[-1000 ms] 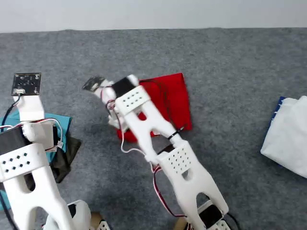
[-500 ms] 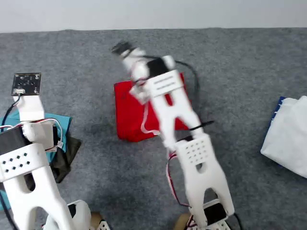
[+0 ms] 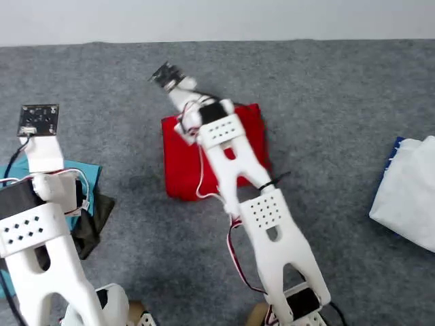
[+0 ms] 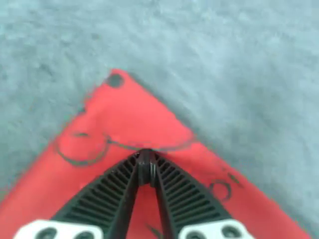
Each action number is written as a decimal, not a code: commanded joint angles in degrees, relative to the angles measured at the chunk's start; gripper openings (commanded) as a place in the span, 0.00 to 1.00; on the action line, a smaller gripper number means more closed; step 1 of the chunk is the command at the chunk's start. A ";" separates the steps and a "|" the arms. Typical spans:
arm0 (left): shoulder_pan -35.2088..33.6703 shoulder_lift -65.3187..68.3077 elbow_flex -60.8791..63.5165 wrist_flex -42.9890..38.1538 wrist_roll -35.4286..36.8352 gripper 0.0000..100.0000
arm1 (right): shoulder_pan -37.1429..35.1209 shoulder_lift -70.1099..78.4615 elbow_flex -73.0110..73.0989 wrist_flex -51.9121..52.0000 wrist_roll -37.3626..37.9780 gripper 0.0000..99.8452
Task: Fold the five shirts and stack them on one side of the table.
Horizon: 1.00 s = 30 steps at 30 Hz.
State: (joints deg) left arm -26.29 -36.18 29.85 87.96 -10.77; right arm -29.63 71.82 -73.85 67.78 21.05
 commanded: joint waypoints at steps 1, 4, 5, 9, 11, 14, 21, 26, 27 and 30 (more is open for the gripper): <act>-0.09 -1.41 0.31 0.26 -0.35 0.01 | -2.15 1.36 -3.25 -4.18 0.09 0.01; -0.09 -1.49 1.36 0.00 -0.35 0.01 | -3.74 2.77 -3.34 -6.46 0.18 0.01; -0.09 -1.49 1.54 -0.09 -0.35 0.01 | -4.09 2.77 -3.69 -6.64 0.97 0.01; -0.09 -1.49 1.45 -0.09 -0.35 0.01 | -4.88 2.68 -7.65 -4.00 5.27 0.01; -0.09 -1.49 1.19 -0.18 -0.35 0.01 | -4.70 2.77 -10.81 -1.63 6.15 0.01; 0.00 -1.49 1.19 -0.88 -0.35 0.01 | -3.47 2.68 -16.97 3.65 6.07 0.01; 0.18 -1.49 1.10 -0.97 -0.44 0.01 | 3.21 1.98 -22.68 13.76 6.15 0.01; 0.18 -1.49 1.27 -1.85 -0.44 0.01 | 9.36 2.07 -22.68 14.81 6.15 0.01; 0.18 -1.41 1.27 -2.02 -0.44 0.01 | 10.42 2.33 -22.68 14.11 6.15 0.01; 0.26 -1.41 1.27 -2.20 -0.44 0.01 | 13.67 3.74 -22.68 10.86 6.15 0.01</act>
State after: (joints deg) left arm -26.29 -36.18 31.60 86.81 -10.77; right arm -19.25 75.87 -93.54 81.41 26.77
